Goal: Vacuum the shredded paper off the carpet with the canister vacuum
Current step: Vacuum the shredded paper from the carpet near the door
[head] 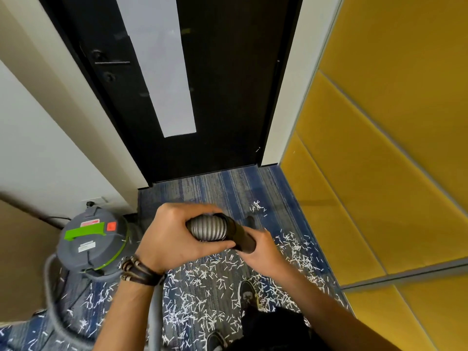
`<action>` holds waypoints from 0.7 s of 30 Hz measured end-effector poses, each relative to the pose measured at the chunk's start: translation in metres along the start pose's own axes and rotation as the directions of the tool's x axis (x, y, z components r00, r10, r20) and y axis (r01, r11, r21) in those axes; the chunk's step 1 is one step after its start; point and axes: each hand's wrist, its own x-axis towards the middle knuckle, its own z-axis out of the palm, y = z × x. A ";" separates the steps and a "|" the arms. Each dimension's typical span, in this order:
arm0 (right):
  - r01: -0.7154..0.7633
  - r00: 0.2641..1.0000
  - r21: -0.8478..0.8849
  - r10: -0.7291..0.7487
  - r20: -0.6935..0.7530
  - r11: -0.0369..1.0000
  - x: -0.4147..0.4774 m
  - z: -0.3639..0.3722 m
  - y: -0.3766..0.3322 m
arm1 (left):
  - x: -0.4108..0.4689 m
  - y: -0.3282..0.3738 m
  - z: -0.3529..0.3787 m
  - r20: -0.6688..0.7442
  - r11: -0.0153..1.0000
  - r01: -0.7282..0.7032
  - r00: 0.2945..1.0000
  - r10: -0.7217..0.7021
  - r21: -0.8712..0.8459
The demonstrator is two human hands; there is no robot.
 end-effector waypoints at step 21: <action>-0.010 0.999 -0.057 0.011 0.032 0.998 0.020 -0.021 0.013 | 0.011 -0.014 0.022 -0.049 0.998 0.063 0.997 -0.063 -0.010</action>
